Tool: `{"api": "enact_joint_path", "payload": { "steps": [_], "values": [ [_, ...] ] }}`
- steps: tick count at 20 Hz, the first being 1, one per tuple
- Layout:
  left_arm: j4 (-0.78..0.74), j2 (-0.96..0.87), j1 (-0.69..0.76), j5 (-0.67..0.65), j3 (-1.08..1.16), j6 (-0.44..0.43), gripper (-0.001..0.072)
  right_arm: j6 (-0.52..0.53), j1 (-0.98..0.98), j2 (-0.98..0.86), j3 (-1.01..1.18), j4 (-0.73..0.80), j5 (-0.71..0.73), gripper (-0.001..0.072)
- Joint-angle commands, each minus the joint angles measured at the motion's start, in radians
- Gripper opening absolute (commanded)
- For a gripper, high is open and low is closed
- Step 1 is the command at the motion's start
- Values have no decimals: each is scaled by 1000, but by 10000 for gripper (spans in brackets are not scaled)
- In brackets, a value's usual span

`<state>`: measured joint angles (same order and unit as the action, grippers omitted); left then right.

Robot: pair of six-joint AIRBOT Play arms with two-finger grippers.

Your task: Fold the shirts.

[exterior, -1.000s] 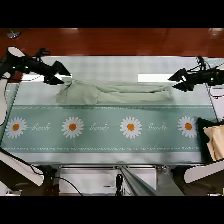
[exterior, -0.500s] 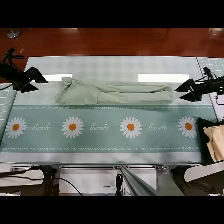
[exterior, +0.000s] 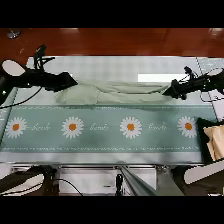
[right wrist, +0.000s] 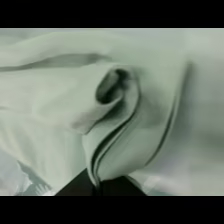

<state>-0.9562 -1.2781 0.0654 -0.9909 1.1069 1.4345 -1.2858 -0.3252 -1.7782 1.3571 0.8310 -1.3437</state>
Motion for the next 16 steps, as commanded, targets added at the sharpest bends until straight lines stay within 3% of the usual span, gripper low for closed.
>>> {"api": "enact_joint_path", "payload": {
  "steps": [1,6,10,16],
  "values": [
    [48,-8,103,34,-9,-13,35,21,-27,135,25,23,-68,18],
    [62,-113,383,159,44,-13,33,34,-2,549,-112,92,-115,18],
    [63,-397,553,70,309,104,33,-50,89,859,-248,93,-108,18],
    [117,-662,778,-23,592,183,34,-145,211,989,-266,95,-85,19]
  ]
}}
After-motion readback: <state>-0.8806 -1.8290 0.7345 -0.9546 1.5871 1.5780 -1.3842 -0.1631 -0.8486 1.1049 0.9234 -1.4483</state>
